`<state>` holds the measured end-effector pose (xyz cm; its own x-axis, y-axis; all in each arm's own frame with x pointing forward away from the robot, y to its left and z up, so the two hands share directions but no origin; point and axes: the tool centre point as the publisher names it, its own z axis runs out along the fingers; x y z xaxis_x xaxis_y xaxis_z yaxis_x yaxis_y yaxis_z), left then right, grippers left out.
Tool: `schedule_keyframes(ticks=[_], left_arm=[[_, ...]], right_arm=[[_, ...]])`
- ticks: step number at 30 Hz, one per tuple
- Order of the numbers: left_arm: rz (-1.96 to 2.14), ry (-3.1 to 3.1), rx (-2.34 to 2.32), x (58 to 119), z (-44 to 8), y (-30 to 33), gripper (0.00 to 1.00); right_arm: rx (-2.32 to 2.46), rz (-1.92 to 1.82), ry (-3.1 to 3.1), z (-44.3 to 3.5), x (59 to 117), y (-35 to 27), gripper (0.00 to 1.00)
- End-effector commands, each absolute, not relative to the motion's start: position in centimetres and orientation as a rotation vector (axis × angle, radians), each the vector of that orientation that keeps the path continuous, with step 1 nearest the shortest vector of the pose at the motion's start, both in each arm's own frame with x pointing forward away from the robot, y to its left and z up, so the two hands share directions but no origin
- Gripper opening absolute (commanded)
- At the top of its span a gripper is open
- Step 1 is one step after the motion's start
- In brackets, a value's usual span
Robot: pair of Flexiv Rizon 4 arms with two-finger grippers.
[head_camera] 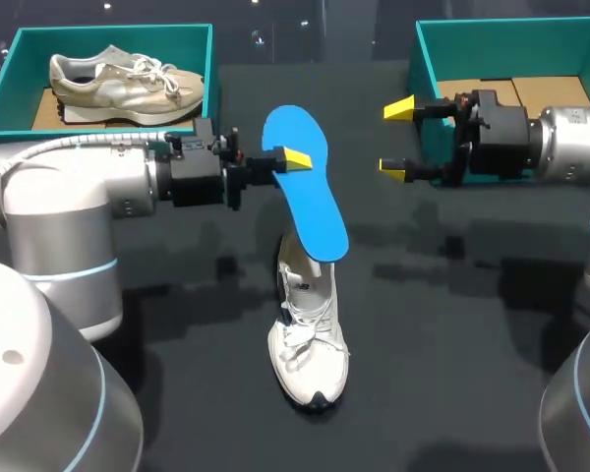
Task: Take the shoe out of the shoebox, open the shoe tongue, remove and reinsert the insole, then place the shoe into the shoebox
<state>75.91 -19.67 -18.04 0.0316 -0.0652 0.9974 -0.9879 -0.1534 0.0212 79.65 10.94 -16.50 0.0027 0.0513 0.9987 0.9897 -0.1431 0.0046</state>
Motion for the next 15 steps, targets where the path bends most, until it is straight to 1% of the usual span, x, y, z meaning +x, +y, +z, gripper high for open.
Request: schedule_keyframes(ticks=[1,8,15], left_arm=[[1.274,-1.14,1.39,76.1,-18.5,-20.3,0.0],[1.242,-1.081,1.415,76.5,-19.1,-20.6,0.0],[1.228,-1.061,1.421,76.6,-19.2,-20.7,0.0]], right_arm=[[-1.384,-1.279,-1.225,-15.7,79.6,10.6,1.0],[-1.458,-1.228,-1.358,-14.2,79.6,9.8,1.0],[-1.629,-1.075,-1.497,-12.2,79.4,10.0,1.0]])
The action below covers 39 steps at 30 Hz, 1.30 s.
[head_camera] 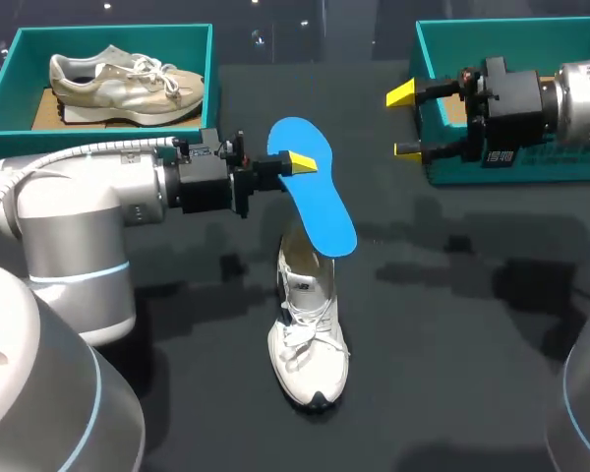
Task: Take the shoe out of the shoebox, open the shoe tongue, remove and reinsert the insole, then place the shoe into the shoebox
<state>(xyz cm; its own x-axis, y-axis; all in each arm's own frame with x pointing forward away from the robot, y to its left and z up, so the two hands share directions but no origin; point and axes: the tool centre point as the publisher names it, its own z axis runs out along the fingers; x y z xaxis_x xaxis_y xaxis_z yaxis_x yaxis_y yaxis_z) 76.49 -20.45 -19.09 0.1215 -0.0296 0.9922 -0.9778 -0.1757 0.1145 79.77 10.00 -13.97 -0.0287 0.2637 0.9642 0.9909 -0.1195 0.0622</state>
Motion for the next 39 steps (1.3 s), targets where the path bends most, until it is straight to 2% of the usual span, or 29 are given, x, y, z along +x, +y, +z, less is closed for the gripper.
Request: schedule_keyframes(ticks=[1,12,39], left_arm=[[1.228,-1.061,1.421,76.6,-19.2,-20.7,0.0],[1.228,-1.061,1.421,76.6,-19.2,-20.7,0.0],[1.228,-1.061,1.421,76.6,-19.2,-20.7,0.0]], right_arm=[[-1.655,-1.05,-1.515,-11.9,79.4,10.1,1.0],[-1.982,-0.745,-1.693,-8.9,79.2,11.9,1.0],[-2.231,-0.241,-2.124,-5.0,77.7,19.2,1.0]])
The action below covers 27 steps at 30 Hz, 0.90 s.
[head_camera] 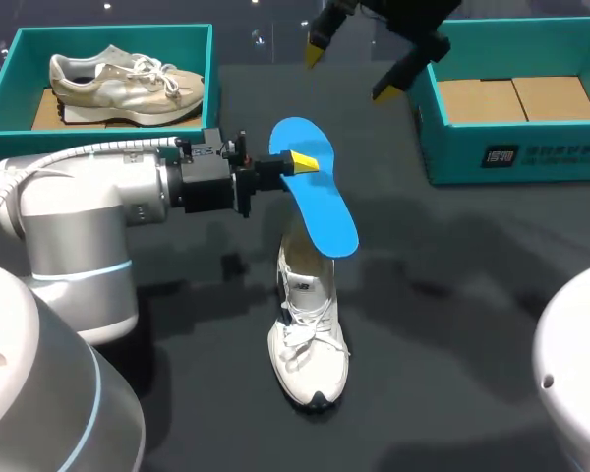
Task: Take the shoe out of the shoebox, open the shoe tongue, remove and reinsert the insole, then place the shoe into the shoebox
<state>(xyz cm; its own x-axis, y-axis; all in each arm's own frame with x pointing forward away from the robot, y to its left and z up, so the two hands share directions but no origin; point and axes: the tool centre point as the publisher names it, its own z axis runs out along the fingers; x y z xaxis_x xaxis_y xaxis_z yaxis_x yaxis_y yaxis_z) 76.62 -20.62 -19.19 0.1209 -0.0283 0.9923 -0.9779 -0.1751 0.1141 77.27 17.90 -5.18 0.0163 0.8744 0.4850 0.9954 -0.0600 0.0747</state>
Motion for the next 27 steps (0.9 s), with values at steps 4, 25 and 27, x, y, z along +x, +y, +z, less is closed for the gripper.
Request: schedule_keyframes(ticks=[4,25,27], left_arm=[[1.228,-1.061,1.421,76.6,-19.2,-20.7,0.0],[1.228,-1.061,1.421,76.6,-19.2,-20.7,0.0],[1.228,-1.061,1.421,76.6,-19.2,-20.7,0.0]], right_arm=[[-2.268,-0.191,-2.158,-4.8,77.4,20.4,1.0],[-2.358,0.064,-2.271,-5.6,75.6,24.3,1.0],[-2.371,0.104,-2.271,-5.9,75.6,24.6,1.0]])
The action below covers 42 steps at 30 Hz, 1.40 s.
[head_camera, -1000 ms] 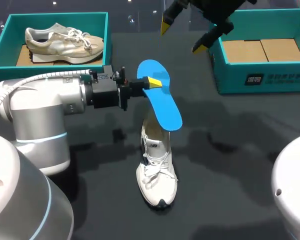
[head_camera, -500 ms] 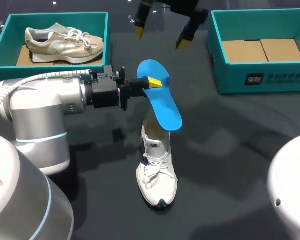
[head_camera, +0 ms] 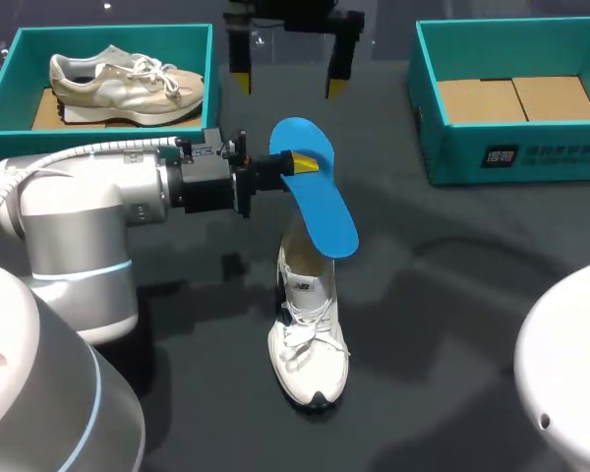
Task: Take the shoe out of the shoebox, open the shoe tongue, remove and reinsert the insole, then place the shoe into the shoebox
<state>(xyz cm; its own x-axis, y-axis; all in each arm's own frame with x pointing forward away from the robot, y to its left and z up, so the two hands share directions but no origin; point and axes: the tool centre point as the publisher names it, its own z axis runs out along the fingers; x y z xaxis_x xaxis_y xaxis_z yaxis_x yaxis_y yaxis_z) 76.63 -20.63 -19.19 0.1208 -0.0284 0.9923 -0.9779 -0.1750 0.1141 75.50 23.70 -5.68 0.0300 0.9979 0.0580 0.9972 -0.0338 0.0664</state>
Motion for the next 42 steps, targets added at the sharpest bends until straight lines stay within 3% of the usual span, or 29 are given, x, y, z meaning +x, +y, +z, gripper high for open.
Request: schedule_keyframes(ticks=[1,22,42], left_arm=[[1.228,-1.061,1.421,76.6,-19.2,-20.7,0.0],[1.228,-1.061,1.421,76.6,-19.2,-20.7,0.0],[1.228,-1.061,1.421,76.6,-19.2,-20.7,0.0]], right_arm=[[2.162,-0.122,2.064,-6.1,75.6,24.7,1.0],[2.34,0.129,2.05,-5.0,76.0,22.1,1.0],[2.735,0.736,2.031,-5.1,76.5,16.1,1.0]])
